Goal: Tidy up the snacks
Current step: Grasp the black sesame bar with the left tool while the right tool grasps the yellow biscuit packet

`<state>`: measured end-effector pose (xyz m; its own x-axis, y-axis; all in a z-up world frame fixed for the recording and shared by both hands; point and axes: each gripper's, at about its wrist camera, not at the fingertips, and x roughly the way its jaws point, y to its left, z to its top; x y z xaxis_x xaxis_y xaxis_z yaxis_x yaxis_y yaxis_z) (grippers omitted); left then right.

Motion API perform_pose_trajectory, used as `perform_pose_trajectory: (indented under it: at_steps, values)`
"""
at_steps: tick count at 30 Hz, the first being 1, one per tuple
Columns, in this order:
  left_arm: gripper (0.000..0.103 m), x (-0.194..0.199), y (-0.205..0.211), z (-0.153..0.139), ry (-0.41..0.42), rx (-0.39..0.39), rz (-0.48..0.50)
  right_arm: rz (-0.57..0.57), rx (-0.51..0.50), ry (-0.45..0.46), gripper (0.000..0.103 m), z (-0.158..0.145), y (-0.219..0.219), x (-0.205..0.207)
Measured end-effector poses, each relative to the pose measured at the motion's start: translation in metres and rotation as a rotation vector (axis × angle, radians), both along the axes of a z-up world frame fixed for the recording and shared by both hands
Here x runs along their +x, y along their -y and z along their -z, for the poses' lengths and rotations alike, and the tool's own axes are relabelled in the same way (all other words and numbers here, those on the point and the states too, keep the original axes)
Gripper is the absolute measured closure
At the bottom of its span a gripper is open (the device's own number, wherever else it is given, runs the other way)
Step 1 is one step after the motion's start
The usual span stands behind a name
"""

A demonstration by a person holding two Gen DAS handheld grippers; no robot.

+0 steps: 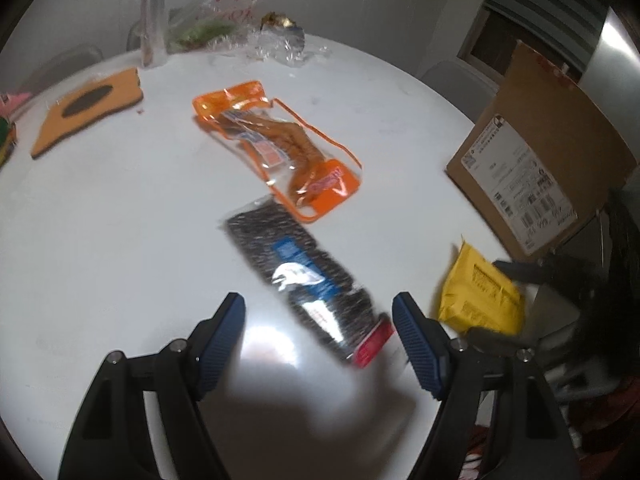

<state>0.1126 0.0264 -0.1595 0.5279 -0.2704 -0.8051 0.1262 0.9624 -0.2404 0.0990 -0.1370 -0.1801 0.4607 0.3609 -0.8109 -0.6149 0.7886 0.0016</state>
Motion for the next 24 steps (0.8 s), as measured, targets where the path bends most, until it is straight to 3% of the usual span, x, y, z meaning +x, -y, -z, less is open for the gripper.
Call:
perform_pose_trajectory:
  at_steps: [9, 11, 13, 14, 20, 24]
  values:
    - [0.031, 0.029, 0.025, 0.003, -0.018, 0.128, -0.110, 0.020, 0.033, 0.099, 0.035, -0.005, 0.001, 0.009]
    - [0.045, 0.030, 0.031, 0.003, -0.005, 0.160, -0.117, 0.016, 0.042, 0.110, 0.035, -0.006, -0.002, 0.013]
    - [0.050, 0.030, 0.033, 0.003, 0.000, 0.180, -0.109, 0.011, 0.053, 0.115, 0.035, -0.006, -0.003, 0.015]
    - [0.057, 0.029, 0.033, 0.002, 0.003, 0.187, -0.104, 0.009, 0.059, 0.115, 0.035, -0.006, -0.004, 0.017]
    - [0.072, 0.014, 0.025, -0.004, 0.019, 0.179, -0.054, 0.005, 0.080, 0.097, 0.035, -0.001, -0.001, 0.019]
    - [0.075, 0.007, 0.018, -0.004, 0.024, 0.180, -0.033, 0.003, 0.082, 0.101, 0.035, 0.000, 0.001, 0.018]
